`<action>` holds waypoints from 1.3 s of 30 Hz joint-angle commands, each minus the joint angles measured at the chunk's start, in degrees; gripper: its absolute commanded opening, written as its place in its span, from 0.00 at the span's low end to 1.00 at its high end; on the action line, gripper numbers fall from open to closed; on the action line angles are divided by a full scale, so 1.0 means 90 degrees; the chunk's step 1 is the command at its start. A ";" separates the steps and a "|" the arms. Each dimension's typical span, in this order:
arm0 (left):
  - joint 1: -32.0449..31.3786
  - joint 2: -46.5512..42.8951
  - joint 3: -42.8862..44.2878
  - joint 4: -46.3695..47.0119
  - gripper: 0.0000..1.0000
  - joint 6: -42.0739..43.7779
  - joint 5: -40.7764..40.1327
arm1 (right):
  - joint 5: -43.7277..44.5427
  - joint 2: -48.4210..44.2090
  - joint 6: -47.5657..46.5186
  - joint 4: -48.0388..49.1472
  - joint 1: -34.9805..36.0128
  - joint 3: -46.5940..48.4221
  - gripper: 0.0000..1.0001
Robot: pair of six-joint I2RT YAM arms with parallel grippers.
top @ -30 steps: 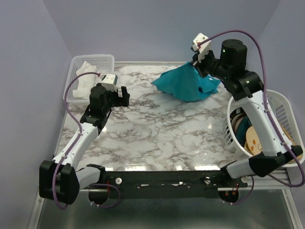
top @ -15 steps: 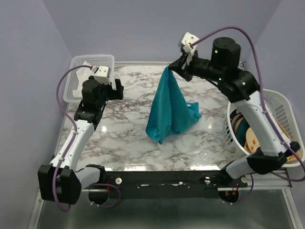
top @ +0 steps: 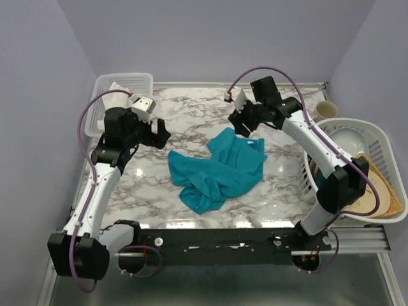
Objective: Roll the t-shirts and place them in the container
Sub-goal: Place the T-shirt at the center of the board, then flatten out the T-shirt at the center of the board.
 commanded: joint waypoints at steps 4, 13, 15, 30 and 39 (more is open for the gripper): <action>-0.0090 0.1125 0.0236 -0.1534 0.99 0.0940 0.0945 | 0.1518 0.0844 -0.0992 -0.1200 -0.0760 -0.0953 0.66; -0.0090 0.1616 0.0578 -0.2520 0.99 0.1731 -0.0013 | 0.1889 0.2114 0.0189 -0.1533 -0.1317 -0.0386 0.63; -0.0080 0.1577 0.0519 -0.2521 0.99 0.1713 0.0006 | 0.1967 0.2329 0.0394 -0.1698 -0.1385 -0.0308 0.63; -0.0071 0.1235 0.0041 -0.1974 0.99 0.1165 0.0173 | 0.1207 0.2721 0.0375 -0.2139 -0.1473 -0.0669 0.61; -0.0041 0.1527 0.0304 -0.2130 0.99 0.1399 -0.0003 | 0.0591 0.3024 0.0542 -0.2373 -0.1678 -0.0523 0.25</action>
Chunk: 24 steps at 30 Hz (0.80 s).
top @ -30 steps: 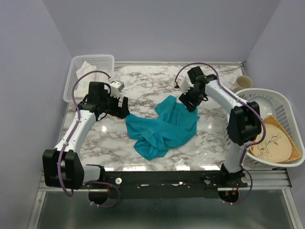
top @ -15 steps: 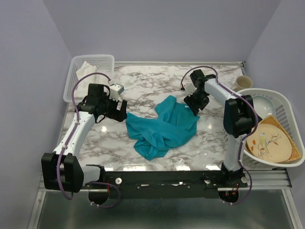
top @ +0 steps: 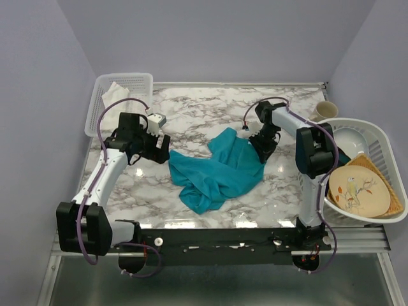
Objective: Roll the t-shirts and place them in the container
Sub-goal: Flatten out the T-shirt at the center of the board.
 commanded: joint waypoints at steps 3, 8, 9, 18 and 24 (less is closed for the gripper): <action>0.0027 0.0311 0.0307 -0.0071 0.99 0.0251 -0.0224 | -0.0024 -0.0229 0.0053 -0.0248 -0.0100 0.0189 0.13; -0.0022 0.0780 0.0443 0.0398 0.99 0.0105 -0.0322 | 0.0807 -0.0903 -0.0132 -0.0627 -0.0109 0.0637 0.09; -0.0041 0.0897 0.0473 0.0437 0.99 0.0095 -0.0322 | 0.0895 -0.0933 -0.0219 -0.0938 -0.0110 0.0764 0.10; -0.0481 0.2118 0.1000 0.0818 0.99 -0.0246 -0.0575 | 0.0389 -0.1246 -0.0113 -0.1049 -0.0100 0.0356 0.24; -0.0608 0.2694 0.1079 0.0819 0.97 -0.0384 -0.0927 | 0.0320 -0.1246 -0.0113 -0.1097 -0.0100 0.0296 0.16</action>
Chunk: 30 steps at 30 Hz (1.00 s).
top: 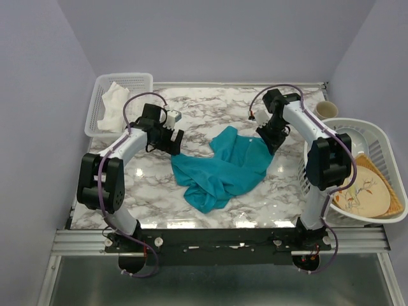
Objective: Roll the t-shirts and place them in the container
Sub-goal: Flatten out the T-shirt at the center of the board.
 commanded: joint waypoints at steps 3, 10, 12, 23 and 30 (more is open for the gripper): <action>-0.0069 0.0402 0.0117 -0.0256 0.92 -0.0214 -0.0408 | -0.0280 0.0085 0.0021 -0.0238 -0.0027 0.0085 0.06; -0.0205 0.0558 -0.0215 -0.0237 0.74 -0.0487 0.0128 | -0.0358 0.0105 0.0031 -0.0277 -0.0017 0.0456 0.00; -0.0254 0.0588 -0.0166 -0.0257 0.70 -0.0497 0.0468 | -0.0368 0.0086 0.0011 -0.0326 -0.0017 0.0506 0.00; -0.0284 0.0618 -0.0371 -0.0442 0.51 -0.0868 0.0862 | -0.0388 0.0075 0.0040 -0.0209 -0.0017 0.0476 0.00; -0.0284 0.0354 -0.0586 -0.0521 0.50 -0.0868 0.0470 | -0.0466 0.0173 0.0040 -0.0228 -0.0017 0.0603 0.00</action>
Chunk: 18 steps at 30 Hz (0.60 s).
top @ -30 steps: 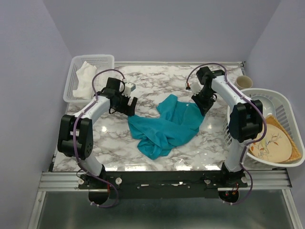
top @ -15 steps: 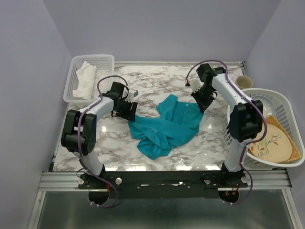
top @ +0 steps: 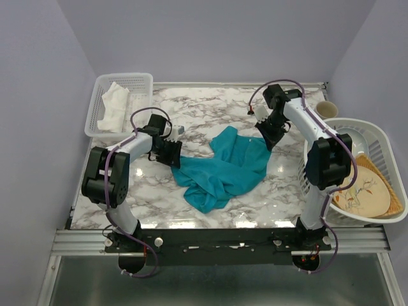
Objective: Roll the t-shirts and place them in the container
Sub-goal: Flatten out the T-shirt at the center of the board.
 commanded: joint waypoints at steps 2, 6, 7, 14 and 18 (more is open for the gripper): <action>-0.0026 -0.0334 -0.0295 -0.0006 0.39 -0.0072 -0.0037 | -0.0192 0.0149 0.0048 -0.0078 -0.0017 0.0241 0.00; -0.0056 -0.0382 -0.0120 0.0093 0.00 -0.0180 0.0023 | -0.0143 0.0169 0.0048 -0.0068 -0.0017 0.0339 0.00; -0.0065 -0.0373 -0.0023 0.0035 0.00 -0.0140 -0.0007 | -0.0114 0.0159 0.0028 -0.0068 -0.0017 0.0388 0.00; 0.0032 0.0066 0.3162 -0.1555 0.00 0.1246 -0.0358 | 0.0307 0.0421 0.0182 0.0185 -0.0280 0.2415 0.00; 0.0539 0.0340 0.5093 -0.1871 0.00 0.1111 -0.0222 | -0.0356 0.0385 0.1306 0.1226 -0.1001 0.4282 0.00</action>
